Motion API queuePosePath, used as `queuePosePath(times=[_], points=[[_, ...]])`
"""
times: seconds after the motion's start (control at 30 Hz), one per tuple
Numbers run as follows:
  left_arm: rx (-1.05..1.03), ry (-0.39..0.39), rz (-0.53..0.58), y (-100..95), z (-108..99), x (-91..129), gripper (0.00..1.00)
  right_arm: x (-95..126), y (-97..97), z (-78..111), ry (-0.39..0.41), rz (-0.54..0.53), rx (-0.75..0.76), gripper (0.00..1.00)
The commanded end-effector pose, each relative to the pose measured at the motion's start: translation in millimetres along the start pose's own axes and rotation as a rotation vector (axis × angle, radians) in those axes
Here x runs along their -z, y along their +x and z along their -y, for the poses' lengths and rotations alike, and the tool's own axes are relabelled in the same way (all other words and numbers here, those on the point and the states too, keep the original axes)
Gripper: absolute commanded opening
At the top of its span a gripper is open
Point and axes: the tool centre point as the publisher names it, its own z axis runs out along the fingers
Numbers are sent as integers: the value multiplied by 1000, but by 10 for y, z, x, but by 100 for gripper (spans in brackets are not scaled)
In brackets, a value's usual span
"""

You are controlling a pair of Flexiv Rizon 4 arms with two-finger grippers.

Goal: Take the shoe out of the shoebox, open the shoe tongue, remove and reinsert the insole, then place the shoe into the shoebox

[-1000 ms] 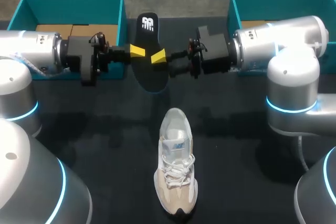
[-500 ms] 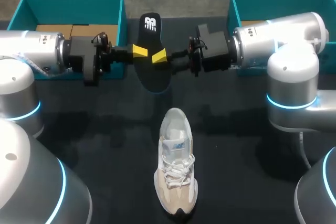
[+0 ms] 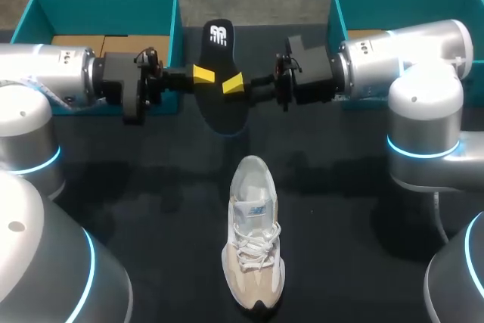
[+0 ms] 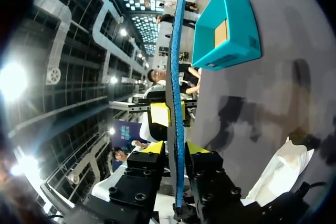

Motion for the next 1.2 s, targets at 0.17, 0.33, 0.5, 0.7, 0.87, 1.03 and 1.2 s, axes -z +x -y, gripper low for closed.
queuePosePath(times=[0.17, 0.33, 0.5, 0.7, 0.87, 1.03, 1.2], points=[[-3, -4, -2, 11, 4, -32, 0, -29, -10, -30, 10, -2, 1, 19], [-5, -6, -2, 10, -3, -42, 0, -18, -10, -25, 7, -3, 3, 12], [-6, -5, -1, 7, -6, -57, 0, -15, -11, -22, 3, -5, 5, 7], [-6, -3, -2, 9, -2, -65, 0, -13, -8, -22, 1, -5, 10, 0], [-2, 1, -14, -11, 23, -48, 100, -4, -5, -20, -1, -2, 22, 0], [12, 9, -56, -28, 100, 81, 100, 45, -26, -8, -11, 6, 66, 0], [47, -3, -213, 59, 261, 261, 100, 101, -49, 17, -16, 2, 156, 0]])
